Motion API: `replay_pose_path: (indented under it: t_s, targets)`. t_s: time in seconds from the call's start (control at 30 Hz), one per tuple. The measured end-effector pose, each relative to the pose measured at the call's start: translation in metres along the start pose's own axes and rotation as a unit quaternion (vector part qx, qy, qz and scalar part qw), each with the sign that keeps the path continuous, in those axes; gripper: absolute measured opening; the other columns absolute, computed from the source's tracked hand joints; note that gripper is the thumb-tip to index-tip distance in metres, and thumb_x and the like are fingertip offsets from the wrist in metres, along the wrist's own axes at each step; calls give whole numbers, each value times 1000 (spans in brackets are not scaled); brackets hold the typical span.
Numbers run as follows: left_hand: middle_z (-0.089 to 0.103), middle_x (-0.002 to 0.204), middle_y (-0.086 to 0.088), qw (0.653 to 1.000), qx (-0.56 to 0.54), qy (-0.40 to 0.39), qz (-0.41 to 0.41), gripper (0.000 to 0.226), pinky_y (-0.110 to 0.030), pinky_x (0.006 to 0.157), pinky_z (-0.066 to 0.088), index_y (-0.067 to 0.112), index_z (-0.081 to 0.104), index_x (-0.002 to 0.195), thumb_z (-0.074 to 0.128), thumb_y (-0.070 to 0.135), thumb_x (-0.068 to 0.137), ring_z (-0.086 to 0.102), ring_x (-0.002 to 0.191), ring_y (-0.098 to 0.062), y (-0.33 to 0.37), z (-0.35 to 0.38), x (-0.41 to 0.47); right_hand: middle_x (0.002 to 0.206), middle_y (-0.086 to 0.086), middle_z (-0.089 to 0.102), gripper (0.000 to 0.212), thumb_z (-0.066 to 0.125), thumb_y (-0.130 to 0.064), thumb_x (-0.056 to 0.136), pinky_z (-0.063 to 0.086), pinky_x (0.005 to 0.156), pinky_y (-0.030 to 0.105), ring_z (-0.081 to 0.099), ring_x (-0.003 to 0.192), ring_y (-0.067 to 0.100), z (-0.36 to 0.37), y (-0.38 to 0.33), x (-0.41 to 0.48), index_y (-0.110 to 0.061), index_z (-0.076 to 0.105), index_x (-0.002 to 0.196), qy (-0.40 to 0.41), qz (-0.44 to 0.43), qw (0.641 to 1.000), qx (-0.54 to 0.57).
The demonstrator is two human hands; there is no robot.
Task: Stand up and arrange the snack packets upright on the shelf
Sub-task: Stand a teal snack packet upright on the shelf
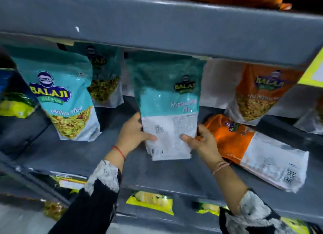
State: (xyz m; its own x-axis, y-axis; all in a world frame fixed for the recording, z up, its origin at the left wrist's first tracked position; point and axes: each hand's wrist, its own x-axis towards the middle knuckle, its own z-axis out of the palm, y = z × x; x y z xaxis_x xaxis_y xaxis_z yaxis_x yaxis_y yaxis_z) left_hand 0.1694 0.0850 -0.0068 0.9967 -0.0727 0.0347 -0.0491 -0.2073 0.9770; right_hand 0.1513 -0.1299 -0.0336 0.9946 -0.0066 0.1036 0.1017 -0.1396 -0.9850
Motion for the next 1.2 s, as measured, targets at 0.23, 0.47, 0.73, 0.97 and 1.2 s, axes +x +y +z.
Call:
replay_pose_path:
  t_s: [0.23,0.47,0.73,0.97,1.2]
  targets:
    - [65,95,4,1000,-5,5,3,67,-14,70,54,10,51,111,71,-20,55,65,73,7,-33,-1,26,99,-20,59,46,76,-7,66,50,75,11,59,88,-12,18,31,8,-35,51,92,60,-39,997,-33]
    - [70,91,-7,990,2,138,3,37,-16,73,52,11,64,94,74,-6,63,63,68,5,-43,22,-5,103,1,42,64,80,-38,56,43,82,24,44,92,11,42,32,-26,-9,46,103,247,-95,949,-173]
    - [74,81,5,965,10,252,71,44,-7,65,45,22,71,96,57,55,70,61,67,7,-31,88,-88,113,8,45,67,64,-40,64,42,92,32,47,106,23,75,36,-36,-10,44,121,133,-32,969,-205]
    - [34,141,11,999,-22,37,-3,116,-22,105,34,29,25,137,81,38,37,34,129,3,-76,20,-6,110,8,55,62,80,-4,58,41,95,30,50,104,19,21,37,9,-22,48,109,-15,45,992,-116]
    - [59,113,13,996,-56,57,50,73,-9,79,48,42,47,109,79,22,46,59,101,6,-84,31,-5,117,12,59,57,75,-2,65,45,98,50,55,111,30,23,44,14,-6,47,115,-3,65,992,-107]
